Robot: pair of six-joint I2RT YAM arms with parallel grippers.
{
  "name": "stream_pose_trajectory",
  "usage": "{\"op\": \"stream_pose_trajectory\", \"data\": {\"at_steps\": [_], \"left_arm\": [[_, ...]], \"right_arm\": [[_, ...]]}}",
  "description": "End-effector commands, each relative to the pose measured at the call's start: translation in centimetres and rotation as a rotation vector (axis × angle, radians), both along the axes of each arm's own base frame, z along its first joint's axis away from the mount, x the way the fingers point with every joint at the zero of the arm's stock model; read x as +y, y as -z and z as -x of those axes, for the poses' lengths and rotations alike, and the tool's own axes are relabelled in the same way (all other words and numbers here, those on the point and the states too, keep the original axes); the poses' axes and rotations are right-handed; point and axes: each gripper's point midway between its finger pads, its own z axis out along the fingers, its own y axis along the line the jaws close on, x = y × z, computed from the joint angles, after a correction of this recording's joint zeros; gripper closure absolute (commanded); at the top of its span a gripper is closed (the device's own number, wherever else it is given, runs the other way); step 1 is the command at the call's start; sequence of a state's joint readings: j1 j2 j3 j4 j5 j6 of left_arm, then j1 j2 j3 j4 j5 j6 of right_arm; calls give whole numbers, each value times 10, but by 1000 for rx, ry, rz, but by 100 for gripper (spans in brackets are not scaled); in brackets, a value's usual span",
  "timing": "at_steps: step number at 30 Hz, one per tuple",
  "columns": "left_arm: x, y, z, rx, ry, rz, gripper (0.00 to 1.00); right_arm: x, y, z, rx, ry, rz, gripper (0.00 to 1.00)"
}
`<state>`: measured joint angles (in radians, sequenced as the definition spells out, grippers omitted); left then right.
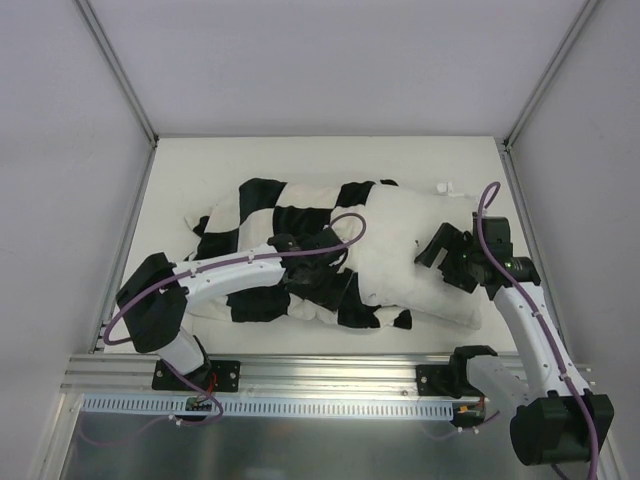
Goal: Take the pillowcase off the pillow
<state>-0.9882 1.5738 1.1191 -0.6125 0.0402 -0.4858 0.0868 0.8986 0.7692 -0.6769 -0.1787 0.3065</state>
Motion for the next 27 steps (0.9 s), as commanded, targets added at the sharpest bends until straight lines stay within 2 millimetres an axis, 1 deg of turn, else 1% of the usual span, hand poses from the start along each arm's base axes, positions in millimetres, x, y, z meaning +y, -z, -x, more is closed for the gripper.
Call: {"op": "stream_pose_trajectory", "data": {"at_steps": [1, 2, 3, 4, 5, 6, 7, 8, 9, 10, 11, 12, 13, 14, 15, 16, 17, 18, 20, 21, 23, 24, 26, 27], "left_arm": [[-28, 3, -19, -69, 0, 54, 42], [-20, 7, -26, -104, -37, 18, 88], [-18, 4, -27, -118, -52, 20, 100], [-14, 2, -29, -129, -65, 17, 100], [-5, 4, -30, -143, -78, -7, 100], [1, 0, -31, -156, -87, -8, 100], [6, -11, -33, -181, -102, 9, 100], [23, -9, -36, -189, -130, -20, 100], [32, -13, -39, -201, -152, -19, 100], [41, -28, -42, -235, -178, 11, 100], [64, -24, -49, -235, -239, -16, 100], [79, -38, -54, -272, -286, 20, 100], [97, -33, -54, -262, -333, 15, 100], [122, -38, -67, -267, -436, 28, 100], [133, -53, -68, -297, -481, 91, 100], [145, -55, -68, -310, -518, 101, 100], [154, -61, -71, -337, -540, 114, 100], [168, -73, -73, -376, -586, 140, 100], [181, -84, -75, -413, -633, 145, 100], [190, -88, -75, -423, -667, 143, 100], [196, -99, -76, -436, -697, 156, 100], [199, -110, -78, -453, -710, 170, 100], [198, -124, -79, -470, -708, 198, 100], [197, -145, -82, -508, -706, 232, 100]], "right_arm": [[14, -2, -10, -16, -32, -40, 2], [16, 2, -11, -12, -38, -43, 11], [17, 5, -12, -8, -39, -44, 35], [16, 4, -14, -13, -37, -44, 49], [16, 3, -15, -16, -38, -39, 65], [14, 2, -17, -18, -38, -24, 98], [10, -10, -23, -47, -39, 1, 99], [1, -14, -25, -48, -15, 44, 99], [-3, -24, -30, -66, -3, 65, 99], [-13, -45, -43, -114, 40, 92, 99], [-18, -57, -48, -135, 63, 96, 99], [-27, -68, -53, -153, 105, 98, 99], [-32, -91, -62, -205, 130, 89, 99], [-36, -103, -66, -230, 155, 75, 99], [-41, -113, -69, -251, 180, 65, 99], [-45, -122, -73, -268, 193, 58, 99], [-47, -137, -77, -302, 205, 50, 99], [-50, -142, -78, -313, 217, 48, 99], [-53, -147, -80, -320, 232, 41, 99], [-57, -149, -82, -321, 256, 31, 99], [-58, -152, -85, -324, 262, 5, 99], [-59, -157, -86, -332, 265, -13, 99], [-60, -168, -86, -357, 269, -22, 99], [-60, -184, -85, -394, 266, -21, 99]]}}
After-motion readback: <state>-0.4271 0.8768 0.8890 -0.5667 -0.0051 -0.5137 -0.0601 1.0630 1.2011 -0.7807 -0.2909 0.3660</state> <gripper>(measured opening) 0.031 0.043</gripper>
